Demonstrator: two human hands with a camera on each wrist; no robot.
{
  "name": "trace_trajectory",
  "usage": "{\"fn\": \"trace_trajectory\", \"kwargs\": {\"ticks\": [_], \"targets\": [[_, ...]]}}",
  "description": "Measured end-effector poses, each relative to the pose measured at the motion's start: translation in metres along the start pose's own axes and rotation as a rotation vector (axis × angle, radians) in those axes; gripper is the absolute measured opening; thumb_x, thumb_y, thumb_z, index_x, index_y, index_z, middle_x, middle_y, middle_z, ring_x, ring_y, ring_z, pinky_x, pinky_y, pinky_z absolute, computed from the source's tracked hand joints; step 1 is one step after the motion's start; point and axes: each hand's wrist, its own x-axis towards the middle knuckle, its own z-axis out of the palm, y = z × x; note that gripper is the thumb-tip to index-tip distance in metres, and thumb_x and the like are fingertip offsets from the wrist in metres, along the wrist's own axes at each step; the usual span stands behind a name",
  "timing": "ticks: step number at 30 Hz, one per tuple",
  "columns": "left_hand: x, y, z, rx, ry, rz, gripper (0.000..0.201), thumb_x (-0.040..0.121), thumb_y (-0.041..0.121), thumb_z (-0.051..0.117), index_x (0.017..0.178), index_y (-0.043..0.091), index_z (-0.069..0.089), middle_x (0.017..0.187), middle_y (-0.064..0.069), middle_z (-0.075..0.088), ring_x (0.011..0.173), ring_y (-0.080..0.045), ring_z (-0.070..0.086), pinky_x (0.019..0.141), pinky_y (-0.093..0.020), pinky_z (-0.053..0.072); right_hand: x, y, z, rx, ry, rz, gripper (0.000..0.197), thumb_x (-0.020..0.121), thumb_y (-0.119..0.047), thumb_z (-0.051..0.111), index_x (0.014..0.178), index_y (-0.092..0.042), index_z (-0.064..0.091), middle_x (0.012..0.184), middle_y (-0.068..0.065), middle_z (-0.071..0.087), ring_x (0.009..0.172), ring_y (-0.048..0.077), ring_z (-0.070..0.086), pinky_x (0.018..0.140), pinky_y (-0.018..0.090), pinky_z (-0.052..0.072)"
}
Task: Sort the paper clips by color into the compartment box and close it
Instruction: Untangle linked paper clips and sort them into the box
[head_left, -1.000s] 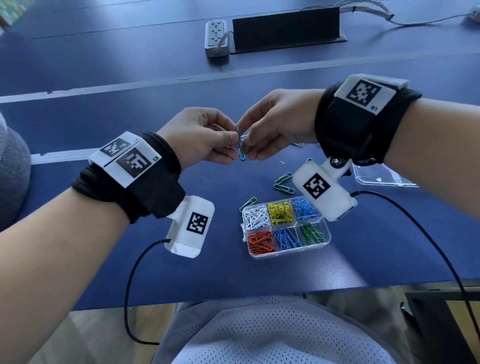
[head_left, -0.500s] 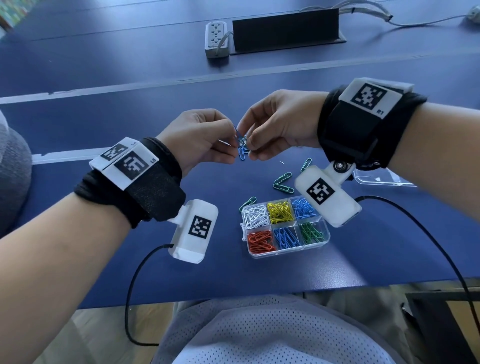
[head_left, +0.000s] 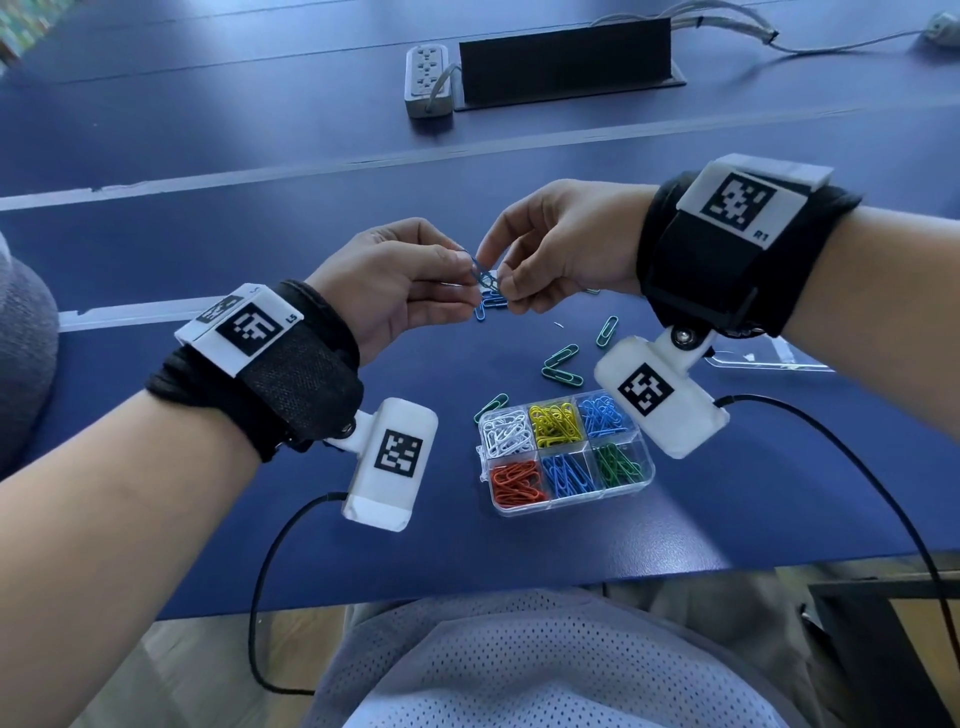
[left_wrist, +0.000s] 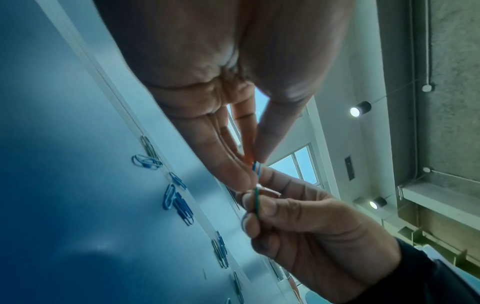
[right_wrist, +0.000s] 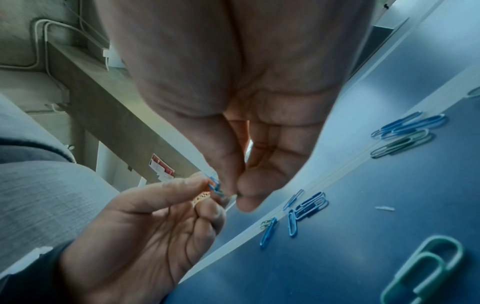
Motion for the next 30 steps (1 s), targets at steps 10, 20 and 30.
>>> {"fn": "trace_trajectory", "kwargs": {"ticks": [10,20,30], "targets": [[-0.003,-0.002,0.003,0.074,0.012,0.028,0.016,0.084,-0.004,0.057,0.075,0.008,0.063,0.058,-0.002,0.067,0.055,-0.011,0.066,0.058,-0.021,0.058,-0.006,-0.004,-0.003,-0.026,0.053,-0.036,0.023,0.085,0.01,0.055,0.086,-0.012,0.063,0.073,0.006,0.059,0.057,0.009,0.056,0.049,0.012,0.049],[-0.004,-0.006,0.007,0.148,0.062,0.098,0.009,0.079,-0.001,0.066,0.075,0.006,0.063,0.058,-0.002,0.068,0.053,-0.01,0.067,0.059,-0.022,0.059,-0.007,-0.008,0.0,0.016,0.171,-0.08,0.021,0.079,0.008,0.063,0.081,-0.013,0.062,0.086,0.018,0.061,0.065,0.019,0.057,0.059,0.019,0.056],[-0.003,-0.007,0.013,0.138,0.122,0.049,0.019,0.084,-0.002,0.061,0.069,0.008,0.055,0.055,-0.006,0.062,0.051,-0.011,0.067,0.056,-0.024,0.059,-0.008,-0.015,0.005,-0.102,0.169,-0.012,0.021,0.075,0.005,0.069,0.084,-0.013,0.063,0.08,0.016,0.061,0.053,0.015,0.06,0.061,0.025,0.06]]}}
